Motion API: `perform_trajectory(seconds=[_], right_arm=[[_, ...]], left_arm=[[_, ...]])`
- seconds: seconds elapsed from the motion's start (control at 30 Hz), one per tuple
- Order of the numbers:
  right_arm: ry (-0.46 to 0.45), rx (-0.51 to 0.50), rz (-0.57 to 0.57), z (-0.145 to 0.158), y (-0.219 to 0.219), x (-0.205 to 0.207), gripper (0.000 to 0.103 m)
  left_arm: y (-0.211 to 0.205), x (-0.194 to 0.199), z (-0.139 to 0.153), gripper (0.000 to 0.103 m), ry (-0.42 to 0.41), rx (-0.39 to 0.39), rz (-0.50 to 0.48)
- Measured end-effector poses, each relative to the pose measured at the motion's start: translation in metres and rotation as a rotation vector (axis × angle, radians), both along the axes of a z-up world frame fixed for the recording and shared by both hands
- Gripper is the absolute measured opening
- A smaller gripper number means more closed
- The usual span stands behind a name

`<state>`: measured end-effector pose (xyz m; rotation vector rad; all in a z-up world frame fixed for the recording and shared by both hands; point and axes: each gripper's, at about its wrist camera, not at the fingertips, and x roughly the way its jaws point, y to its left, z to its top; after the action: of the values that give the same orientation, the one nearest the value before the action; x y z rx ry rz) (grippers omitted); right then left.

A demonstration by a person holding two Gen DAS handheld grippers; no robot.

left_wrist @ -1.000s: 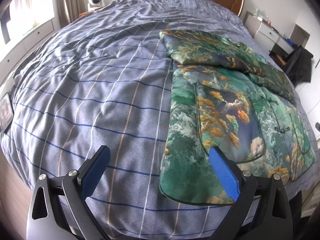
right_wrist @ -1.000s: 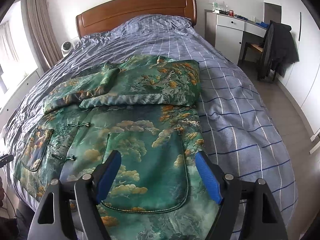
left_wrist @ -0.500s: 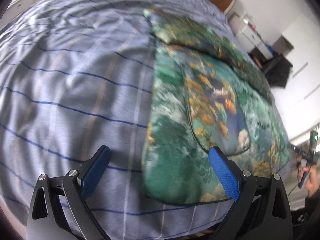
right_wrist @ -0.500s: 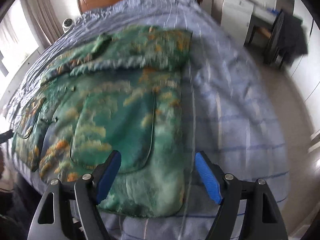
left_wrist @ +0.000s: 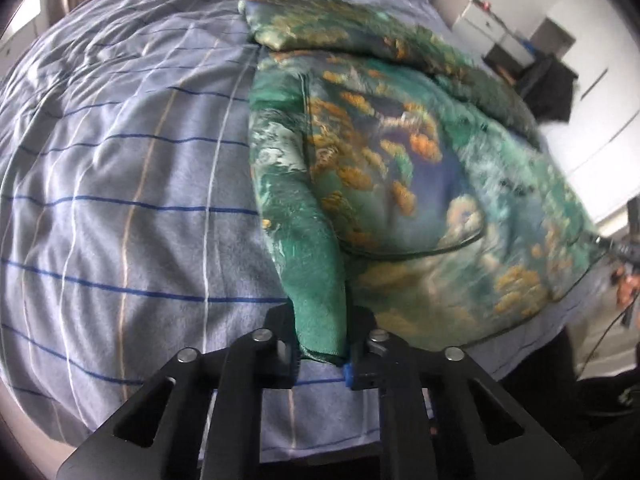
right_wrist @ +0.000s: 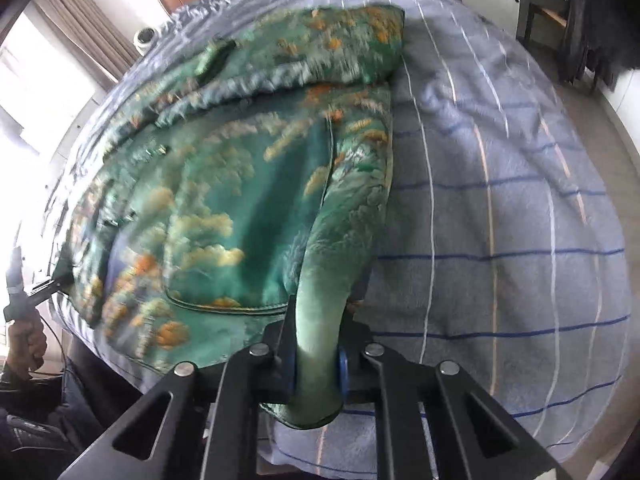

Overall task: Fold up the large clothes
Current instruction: 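Grasp the hem with the left tool while the right tool grasps the hem beside it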

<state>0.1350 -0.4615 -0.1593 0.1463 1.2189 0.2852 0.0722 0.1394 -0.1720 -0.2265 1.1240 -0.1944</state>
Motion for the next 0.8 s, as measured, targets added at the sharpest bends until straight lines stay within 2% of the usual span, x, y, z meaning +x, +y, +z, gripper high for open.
perform_trajectory(seconds=[0.17,0.33,0.43,0.5,0.6,0.67,0.8], right_arm=[[-0.039,0.034,0.003,0.027,-0.006,-0.009,0.013],[-0.003,0.085,0.037,0.043,-0.007,-0.032,0.012],[0.035,0.124,0.056,0.057,-0.01,-0.052,0.012],[0.021,0.188,0.036,0.076,-0.016,-0.058,0.012],[-0.076,0.309,-0.012,0.109,-0.026,-0.041,0.012],[-0.14,0.355,-0.028,0.121,-0.031,-0.015,0.012],[-0.214,0.335,-0.039,0.12,-0.022,0.071,0.011]], left_arm=[[0.009,-0.013,0.028,0.009,-0.025,-0.038,-0.003],[0.019,-0.051,0.048,0.009,-0.006,-0.072,-0.039],[0.026,-0.071,0.063,0.008,0.007,-0.144,-0.046],[0.035,-0.072,0.083,0.008,-0.033,-0.209,-0.031],[0.052,-0.047,0.119,0.007,-0.152,-0.303,0.009],[0.063,-0.007,0.136,0.007,-0.212,-0.355,0.037],[0.063,0.088,0.141,0.008,-0.262,-0.281,0.075]])
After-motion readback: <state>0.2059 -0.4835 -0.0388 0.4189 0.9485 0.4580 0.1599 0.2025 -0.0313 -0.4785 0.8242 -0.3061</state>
